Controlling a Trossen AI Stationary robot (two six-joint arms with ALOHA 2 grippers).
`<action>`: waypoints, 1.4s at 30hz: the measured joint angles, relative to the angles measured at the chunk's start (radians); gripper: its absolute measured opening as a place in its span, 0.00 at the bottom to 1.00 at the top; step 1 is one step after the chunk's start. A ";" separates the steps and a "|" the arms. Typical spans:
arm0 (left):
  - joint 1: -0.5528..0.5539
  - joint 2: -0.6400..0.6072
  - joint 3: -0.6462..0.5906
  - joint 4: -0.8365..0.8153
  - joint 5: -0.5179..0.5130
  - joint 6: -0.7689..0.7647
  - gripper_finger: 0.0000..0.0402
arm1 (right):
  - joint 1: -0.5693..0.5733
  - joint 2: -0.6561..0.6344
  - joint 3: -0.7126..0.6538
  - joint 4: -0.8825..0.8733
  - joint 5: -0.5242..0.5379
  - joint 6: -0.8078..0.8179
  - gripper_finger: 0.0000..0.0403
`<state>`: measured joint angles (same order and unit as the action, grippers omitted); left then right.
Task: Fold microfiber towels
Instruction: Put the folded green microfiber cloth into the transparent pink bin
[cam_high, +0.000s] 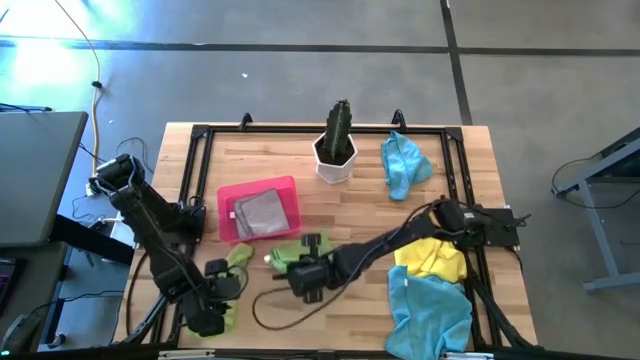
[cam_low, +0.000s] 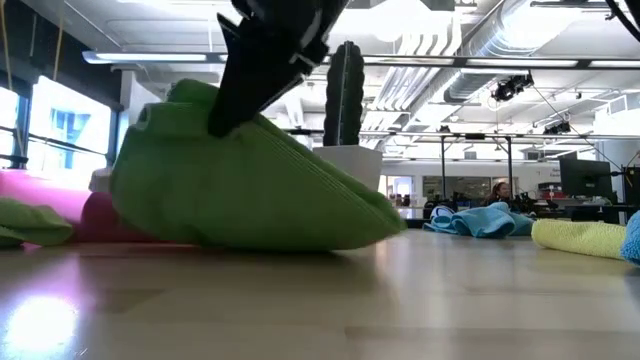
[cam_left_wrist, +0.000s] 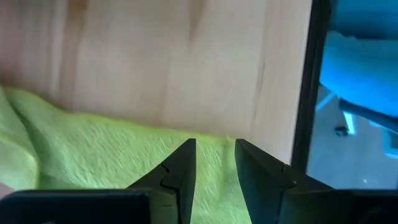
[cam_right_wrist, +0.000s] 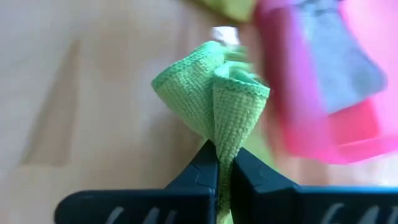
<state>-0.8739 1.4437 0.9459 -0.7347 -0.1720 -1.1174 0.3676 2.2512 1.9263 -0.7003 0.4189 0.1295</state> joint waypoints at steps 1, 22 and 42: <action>-0.007 0.000 0.000 0.000 0.010 -0.013 0.26 | -0.014 -0.009 -0.001 0.004 0.001 -0.008 0.00; -0.110 0.000 0.000 -0.002 0.014 -0.155 0.26 | -0.271 -0.058 0.001 0.367 0.000 -0.144 0.00; -0.110 0.000 0.000 -0.012 0.025 -0.083 0.26 | -0.397 -0.059 0.003 0.608 0.067 -0.283 0.00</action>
<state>-0.9840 1.4437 0.9459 -0.7462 -0.1473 -1.2006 -0.0292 2.1918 1.9289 -0.0926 0.4858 -0.1540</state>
